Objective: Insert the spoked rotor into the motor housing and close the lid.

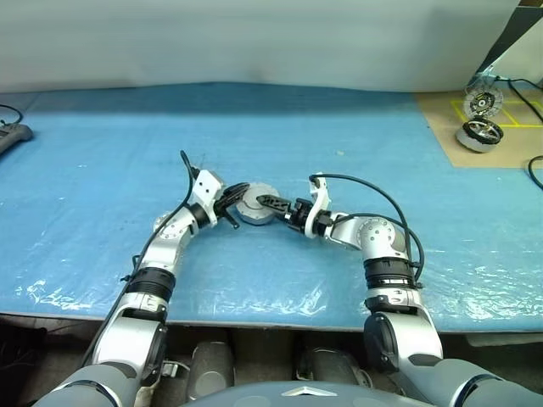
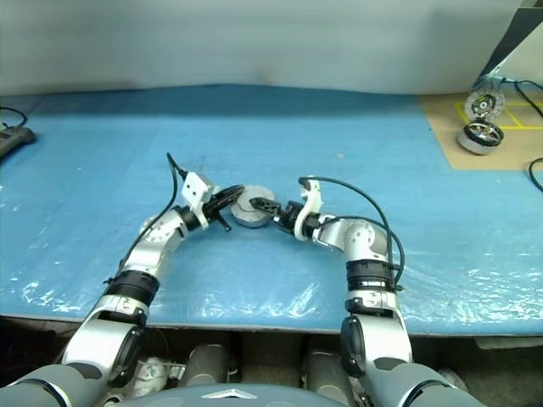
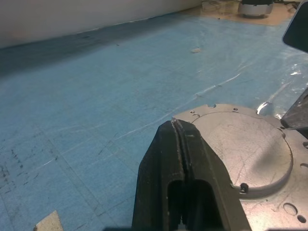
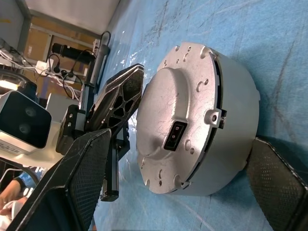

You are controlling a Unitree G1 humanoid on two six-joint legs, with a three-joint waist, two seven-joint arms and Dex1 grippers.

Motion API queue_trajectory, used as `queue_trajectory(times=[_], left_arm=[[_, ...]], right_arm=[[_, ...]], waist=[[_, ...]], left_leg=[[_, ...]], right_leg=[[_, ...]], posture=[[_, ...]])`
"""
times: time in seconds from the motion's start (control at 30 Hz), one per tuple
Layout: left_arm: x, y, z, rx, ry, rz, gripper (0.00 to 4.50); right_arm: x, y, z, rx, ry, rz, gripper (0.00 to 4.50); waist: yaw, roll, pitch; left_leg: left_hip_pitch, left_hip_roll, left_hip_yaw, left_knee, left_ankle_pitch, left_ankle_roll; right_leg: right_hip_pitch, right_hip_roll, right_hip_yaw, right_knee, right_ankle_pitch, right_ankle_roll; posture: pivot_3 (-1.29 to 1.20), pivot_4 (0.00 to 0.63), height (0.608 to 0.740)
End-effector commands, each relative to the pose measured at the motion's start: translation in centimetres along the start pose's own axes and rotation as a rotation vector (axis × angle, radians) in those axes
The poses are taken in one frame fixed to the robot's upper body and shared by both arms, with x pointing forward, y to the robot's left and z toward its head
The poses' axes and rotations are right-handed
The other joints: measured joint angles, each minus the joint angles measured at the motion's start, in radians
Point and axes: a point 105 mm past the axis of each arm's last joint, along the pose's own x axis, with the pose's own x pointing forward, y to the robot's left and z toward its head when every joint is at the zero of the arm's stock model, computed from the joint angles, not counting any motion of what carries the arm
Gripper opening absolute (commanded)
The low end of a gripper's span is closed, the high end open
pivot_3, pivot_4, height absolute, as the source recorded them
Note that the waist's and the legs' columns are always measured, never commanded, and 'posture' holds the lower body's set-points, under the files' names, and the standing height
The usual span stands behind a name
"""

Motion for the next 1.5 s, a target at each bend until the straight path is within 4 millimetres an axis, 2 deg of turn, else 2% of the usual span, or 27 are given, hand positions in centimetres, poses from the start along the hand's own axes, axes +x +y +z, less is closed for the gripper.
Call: queue_trajectory(times=[0.03, 0.13, 0.23, 0.4, 0.5, 0.7, 0.8, 0.9, 1.0, 1.1, 1.23, 1.4, 1.5], left_arm=[[0.1, -0.6, -0.7, 0.009, 0.028, -0.023, 0.00], [0.1, -0.6, -0.7, 0.010, 0.028, -0.022, 0.00], [0.0, -0.5, -0.8, 0.014, 0.031, -0.021, 0.00], [0.2, -0.5, -0.6, 0.017, 0.028, -0.033, 0.00], [0.2, -0.8, 0.2, -0.009, -0.015, -0.062, 0.00], [-0.1, -1.1, 3.6, -0.139, -0.141, -0.127, 0.00], [-1.0, -0.5, 6.0, -0.251, -0.191, -0.177, 0.00], [-2.0, 1.0, 7.9, -0.347, -0.223, -0.182, 0.00], [-2.7, 2.7, 8.6, -0.428, -0.237, -0.125, 0.00], [-3.1, 3.9, 8.2, -0.522, -0.236, -0.070, 0.00], [-3.0, 4.1, 8.5, -0.657, -0.290, -0.055, 0.00], [-2.8, 1.3, 8.7, -0.852, -0.302, -0.191, 1.60], [-2.7, 1.2, 8.7, -0.961, -0.328, -0.188, 2.64]], right_arm=[[0.6, 0.3, -0.7, 0.008, 0.010, 0.027, 3.88], [0.4, 0.3, -0.4, 0.020, -0.019, 0.041, 2.82], [0.4, 0.5, -0.7, 0.009, -0.009, 0.047, 1.95], [0.5, 0.4, -0.6, -0.005, -0.013, 0.038, 1.16], [0.5, 0.3, -0.8, -0.009, -0.004, 0.028, 1.16], [-0.1, 0.1, 0.1, -0.008, -0.051, 0.019, 1.16], [-0.8, -0.2, 1.1, 0.042, -0.106, 0.017, 1.16], [-2.2, 0.4, 2.6, 0.107, -0.196, 0.083, 1.16], [-3.5, 1.4, 3.7, 0.147, -0.279, 0.156, 1.16], [-4.3, 2.7, 4.3, 0.150, -0.327, 0.214, 1.16], [-4.8, 4.2, 4.7, 0.150, -0.364, 0.271, 1.16], [-5.8, 6.0, 6.3, 0.136, -0.416, 0.349, 1.16], [-6.0, 6.9, 6.7, 0.114, -0.408, 0.366, 1.16]], waist=[[0.000, 0.000, 0.000], [0.001, 0.000, 0.000], [0.000, 0.000, 0.000], [0.001, 0.000, 0.000], [0.001, 0.000, 0.000], [0.000, 0.000, 0.001], [0.000, 0.001, 0.002], [0.004, 0.005, 0.008], [0.011, 0.008, 0.011], [0.017, 0.009, 0.016], [0.015, 0.008, 0.017], [0.012, 0.008, 0.017], [0.013, 0.008, 0.017]], left_leg=[[0.000, 0.000, 0.000, 0.000, 0.000, 0.000], [-0.001, 0.000, 0.000, 0.000, 0.000, 0.000], [-0.003, 0.000, 0.000, 0.000, 0.000, 0.000], [-0.003, 0.000, 0.000, 0.000, 0.000, 0.000], [-0.002, 0.000, 0.000, 0.000, 0.000, 0.000], [-0.004, 0.001, 0.001, 0.000, 0.000, -0.001], [-0.007, 0.001, 0.001, 0.000, 0.000, -0.001], [-0.008, 0.001, 0.001, 0.000, 0.000, -0.001], [-0.011, 0.000, 0.001, 0.001, 0.000, -0.001], [-0.013, 0.000, 0.001, 0.001, 0.000, -0.001], [-0.021, 0.001, 0.001, 0.001, 0.002, 0.003], [-0.030, 0.001, -0.001, 0.005, 0.003, 0.003], [-0.030, 0.001, -0.001, 0.006, 0.003, 0.003]], right_leg=[[0.000, 0.000, 0.000, 0.000, 0.000, 0.000], [-0.001, 0.000, 0.000, 0.000, 0.000, 0.000], [-0.003, 0.000, 0.000, 0.000, 0.000, 0.000], [-0.003, 0.000, -0.001, 0.001, 0.000, -0.001], [-0.003, 0.000, -0.001, 0.001, 0.000, -0.001], [-0.006, 0.000, -0.001, 0.001, 0.000, -0.001], [-0.009, 0.001, -0.001, 0.002, 0.000, -0.002], [-0.009, 0.001, -0.002, 0.002, -0.001, -0.002], [-0.010, 0.000, -0.002, 0.001, -0.001, -0.002], [-0.011, 0.000, -0.002, 0.001, -0.001, -0.002], [-0.020, 0.001, -0.003, 0.003, 0.001, 0.001], [-0.026, 0.001, -0.006, 0.005, 0.002, 0.002], [-0.026, 0.001, -0.006, 0.005, 0.002, 0.002]], posture=[[0.00, 0.150, 0.740], [0.00, 0.150, 0.740], [0.00, 0.150, 0.740], [0.00, 0.150, 0.740], [0.00, 0.150, 0.740], [0.00, 0.150, 0.740], [0.00, 0.150, 0.740], [0.00, 0.150, 0.740], [0.00, 0.150, 0.740], [0.00, 0.150, 0.740], [0.00, 0.150, 0.740], [0.00, 0.150, 0.740], [0.00, 0.150, 0.740]])
